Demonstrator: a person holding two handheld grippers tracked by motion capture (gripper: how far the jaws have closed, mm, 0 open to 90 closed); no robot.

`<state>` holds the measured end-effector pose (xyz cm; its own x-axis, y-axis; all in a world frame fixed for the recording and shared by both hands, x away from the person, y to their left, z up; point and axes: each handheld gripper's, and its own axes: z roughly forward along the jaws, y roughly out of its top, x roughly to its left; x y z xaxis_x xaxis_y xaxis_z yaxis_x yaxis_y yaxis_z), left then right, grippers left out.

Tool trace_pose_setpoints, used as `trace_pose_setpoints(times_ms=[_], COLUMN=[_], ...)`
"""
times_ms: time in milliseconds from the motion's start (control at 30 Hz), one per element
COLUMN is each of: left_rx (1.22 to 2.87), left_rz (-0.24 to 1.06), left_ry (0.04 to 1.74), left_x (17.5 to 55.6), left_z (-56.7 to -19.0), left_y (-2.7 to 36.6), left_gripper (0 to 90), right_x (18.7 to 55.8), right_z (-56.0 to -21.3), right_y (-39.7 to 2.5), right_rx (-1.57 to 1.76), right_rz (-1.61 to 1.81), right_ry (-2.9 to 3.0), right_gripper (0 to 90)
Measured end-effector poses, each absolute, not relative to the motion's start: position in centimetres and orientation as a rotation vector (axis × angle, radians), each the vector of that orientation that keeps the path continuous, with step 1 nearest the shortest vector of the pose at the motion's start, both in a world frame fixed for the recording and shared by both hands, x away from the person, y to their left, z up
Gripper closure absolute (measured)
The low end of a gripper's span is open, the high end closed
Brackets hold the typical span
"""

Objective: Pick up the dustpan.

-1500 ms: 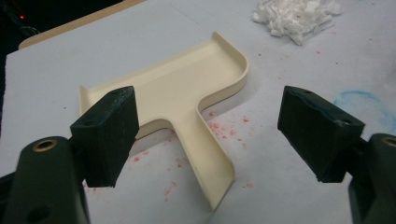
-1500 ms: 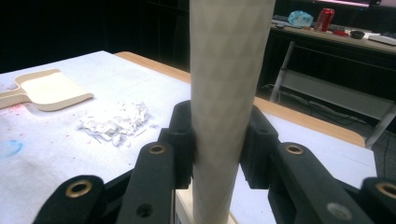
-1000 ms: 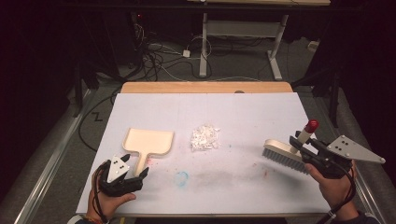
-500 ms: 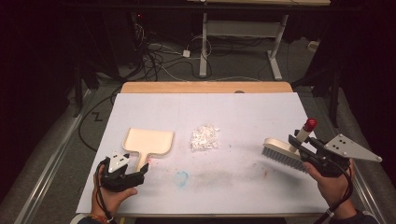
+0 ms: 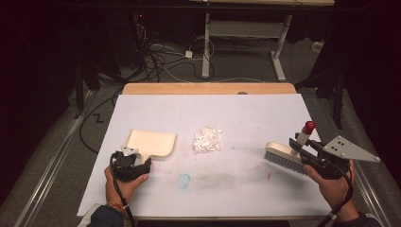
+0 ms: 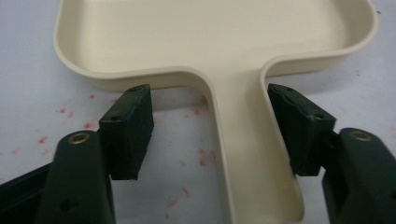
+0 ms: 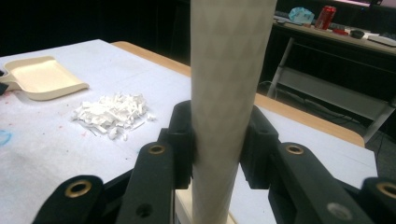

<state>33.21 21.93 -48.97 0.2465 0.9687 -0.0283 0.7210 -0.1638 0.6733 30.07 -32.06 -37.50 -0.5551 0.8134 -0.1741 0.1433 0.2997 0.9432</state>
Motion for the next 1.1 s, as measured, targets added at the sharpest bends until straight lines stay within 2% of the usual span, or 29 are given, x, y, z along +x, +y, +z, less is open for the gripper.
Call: trace_pose_setpoints(times_ms=[100, 367, 700, 1100], left_rx=[1.969, 1.990, 2.028, 2.056], left_rz=[0.548, 0.548, 0.531, 0.584], left_ry=[1.502, 1.453, 1.415, 1.339], left_x=[33.8, 33.8, 34.1, 33.1], left_z=[-49.0, -49.0, -48.6, -47.0], left_y=[22.1, 21.7, 22.1, 22.3], left_gripper=[39.2, 62.9, 63.3, 63.6], right_x=[30.0, 30.2, 30.4, 30.4], right_z=[-37.5, -37.6, -37.7, -37.5], right_y=[-32.0, -32.0, -31.3, -31.6], right_rx=[0.850, 0.856, 0.856, 0.858], right_rz=[1.291, 1.294, 1.300, 1.322], right_ry=[1.906, 1.924, 1.934, 1.919], right_gripper=[70.0, 69.9, 70.0, 70.1])
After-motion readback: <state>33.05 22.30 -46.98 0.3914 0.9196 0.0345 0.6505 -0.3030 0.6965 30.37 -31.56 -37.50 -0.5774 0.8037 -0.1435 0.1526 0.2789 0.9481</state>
